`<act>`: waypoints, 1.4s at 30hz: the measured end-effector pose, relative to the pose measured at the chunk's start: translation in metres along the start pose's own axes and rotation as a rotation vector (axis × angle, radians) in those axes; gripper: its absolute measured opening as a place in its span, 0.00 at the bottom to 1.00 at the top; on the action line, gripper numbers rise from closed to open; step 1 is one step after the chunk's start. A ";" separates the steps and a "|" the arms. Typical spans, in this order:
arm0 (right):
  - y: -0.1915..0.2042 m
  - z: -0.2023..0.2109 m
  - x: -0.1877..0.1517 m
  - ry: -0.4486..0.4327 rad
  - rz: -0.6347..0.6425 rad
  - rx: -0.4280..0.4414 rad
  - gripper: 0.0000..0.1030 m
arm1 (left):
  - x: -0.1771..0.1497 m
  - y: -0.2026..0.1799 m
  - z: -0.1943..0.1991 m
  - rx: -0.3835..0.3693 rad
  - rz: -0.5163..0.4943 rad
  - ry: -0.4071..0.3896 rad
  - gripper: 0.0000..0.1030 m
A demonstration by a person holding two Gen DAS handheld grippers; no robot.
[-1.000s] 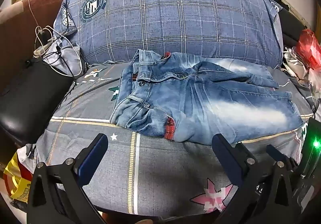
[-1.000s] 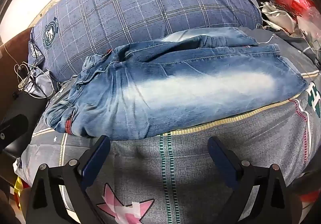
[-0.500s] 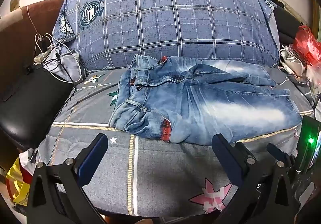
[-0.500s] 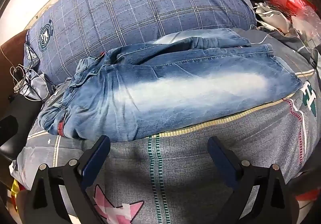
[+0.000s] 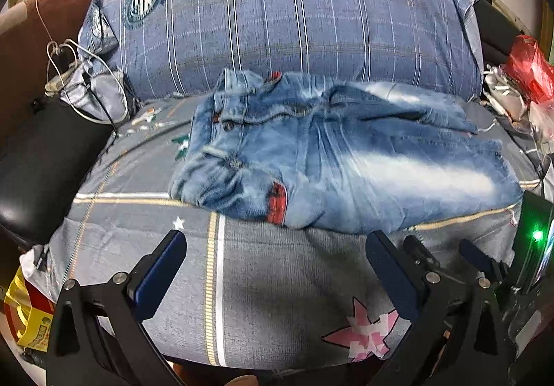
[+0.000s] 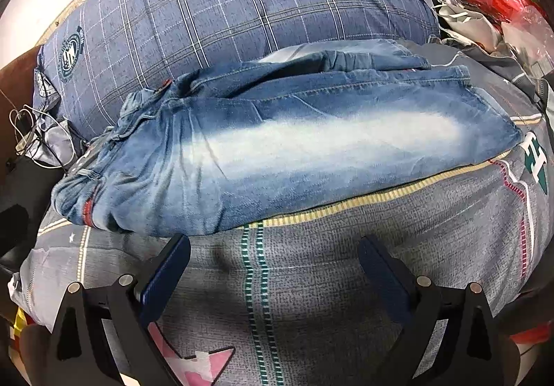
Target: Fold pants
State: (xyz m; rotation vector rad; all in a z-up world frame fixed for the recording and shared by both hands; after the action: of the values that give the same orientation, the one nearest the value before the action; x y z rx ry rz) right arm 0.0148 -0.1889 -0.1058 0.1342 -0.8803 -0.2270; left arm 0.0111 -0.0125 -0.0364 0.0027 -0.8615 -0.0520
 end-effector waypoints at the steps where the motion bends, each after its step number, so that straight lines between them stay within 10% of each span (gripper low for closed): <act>1: -0.001 -0.002 -0.001 0.005 -0.001 -0.005 0.97 | -0.003 -0.001 -0.004 -0.001 0.000 0.012 1.00; 23: -0.010 -0.014 -0.008 0.045 0.035 -0.061 1.00 | -0.079 0.001 -0.059 -0.074 -0.084 0.203 1.00; 26: -0.008 -0.015 -0.007 0.056 0.048 -0.058 1.00 | -0.061 0.010 -0.044 -0.102 -0.074 0.175 0.63; 34: -0.016 -0.010 -0.006 0.054 0.008 0.006 1.00 | 0.041 0.096 -0.043 -0.109 0.070 -0.073 0.81; 39: -0.015 -0.009 -0.004 0.054 0.005 0.022 1.00 | 0.048 0.103 -0.107 -0.216 0.036 0.075 0.81; 41: -0.014 -0.008 -0.001 0.058 0.000 0.030 1.00 | 0.037 0.093 -0.127 -0.271 0.009 0.158 0.70; 42: -0.014 -0.008 0.000 0.060 0.002 0.028 1.00 | 0.033 0.090 -0.131 -0.283 0.009 0.181 0.35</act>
State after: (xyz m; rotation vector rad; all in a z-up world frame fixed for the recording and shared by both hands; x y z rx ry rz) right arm 0.0190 -0.2022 -0.1141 0.1652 -0.8242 -0.2079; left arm 0.1353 0.0733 -0.0946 -0.2586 -0.6675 -0.1626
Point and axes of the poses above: each gripper's, at about its wrist camera, not at the fingertips, and z roughly against the way its jaws point, y to its left, x to its top, the point moved 1 cm from there along -z, roughly the way its jaws point, and after that the axes turned 8 degrees about -y, right-handed, at the moved point
